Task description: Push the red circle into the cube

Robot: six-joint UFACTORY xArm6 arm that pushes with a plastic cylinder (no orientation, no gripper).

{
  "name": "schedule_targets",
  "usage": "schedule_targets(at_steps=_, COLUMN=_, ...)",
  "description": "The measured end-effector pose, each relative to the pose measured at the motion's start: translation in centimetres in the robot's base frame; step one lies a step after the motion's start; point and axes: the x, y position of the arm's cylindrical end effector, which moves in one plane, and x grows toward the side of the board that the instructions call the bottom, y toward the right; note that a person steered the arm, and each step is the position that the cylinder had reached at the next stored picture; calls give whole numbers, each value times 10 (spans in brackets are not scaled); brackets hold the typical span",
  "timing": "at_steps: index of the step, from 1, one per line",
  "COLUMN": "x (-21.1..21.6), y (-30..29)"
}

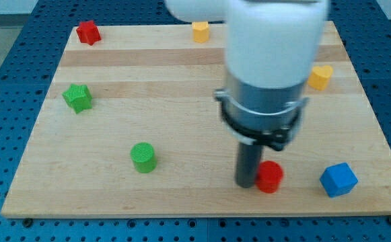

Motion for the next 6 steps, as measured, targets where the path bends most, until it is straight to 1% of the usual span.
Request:
schedule_targets(at_steps=1, x=0, y=24)
schedule_targets(at_steps=2, x=1, y=16)
schedule_targets(at_steps=5, x=-3, y=69)
schedule_targets(at_steps=6, x=-3, y=69)
